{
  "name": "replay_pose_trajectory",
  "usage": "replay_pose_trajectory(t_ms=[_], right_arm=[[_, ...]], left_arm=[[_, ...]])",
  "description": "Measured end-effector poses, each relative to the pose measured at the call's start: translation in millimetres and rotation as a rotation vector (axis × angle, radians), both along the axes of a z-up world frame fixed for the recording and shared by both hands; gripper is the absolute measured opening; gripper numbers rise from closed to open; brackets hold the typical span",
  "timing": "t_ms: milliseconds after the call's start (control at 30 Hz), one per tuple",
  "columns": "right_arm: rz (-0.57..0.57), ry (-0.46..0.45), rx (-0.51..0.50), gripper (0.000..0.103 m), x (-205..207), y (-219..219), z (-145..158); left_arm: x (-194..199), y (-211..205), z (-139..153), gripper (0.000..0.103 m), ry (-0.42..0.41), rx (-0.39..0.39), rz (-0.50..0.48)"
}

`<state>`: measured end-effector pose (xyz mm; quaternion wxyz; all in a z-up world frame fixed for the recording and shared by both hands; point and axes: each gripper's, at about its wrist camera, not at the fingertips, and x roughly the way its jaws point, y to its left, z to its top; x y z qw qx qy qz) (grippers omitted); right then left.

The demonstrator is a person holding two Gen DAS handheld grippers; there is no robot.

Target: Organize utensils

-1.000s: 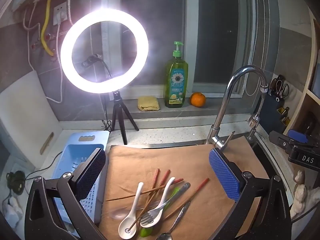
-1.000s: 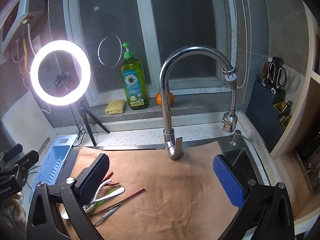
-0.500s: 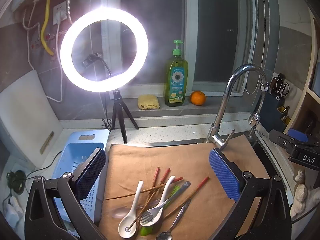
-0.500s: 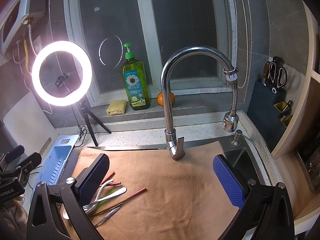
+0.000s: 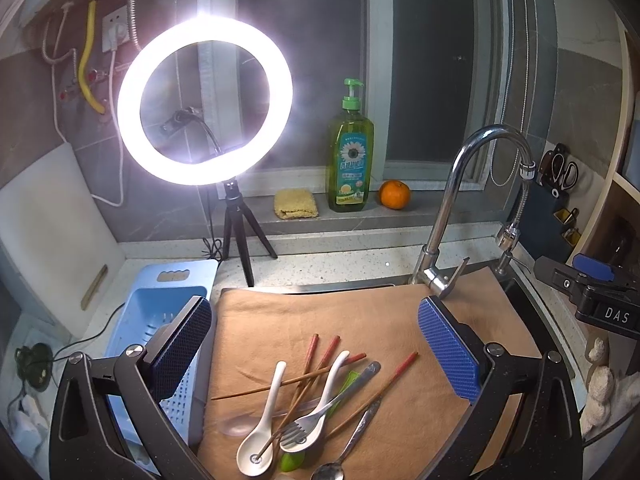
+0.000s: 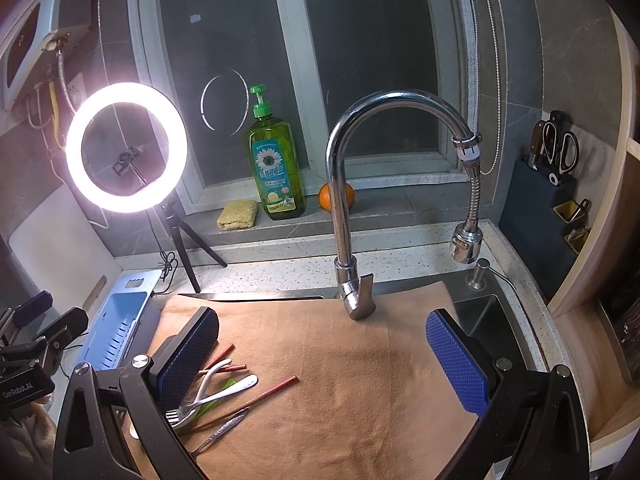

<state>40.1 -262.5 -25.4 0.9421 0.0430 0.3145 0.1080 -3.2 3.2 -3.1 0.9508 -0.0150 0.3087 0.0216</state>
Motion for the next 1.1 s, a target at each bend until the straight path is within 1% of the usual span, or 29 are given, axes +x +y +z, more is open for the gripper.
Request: replay_pose_trajectory(t_ms=[1100], right_arm=[[0.014,0.015,0.002,0.103,2.1,4.4,-2.1]], left_arm=[[1.5,-3.4,-0.6,0.102,0.007,0.009,-0.007]])
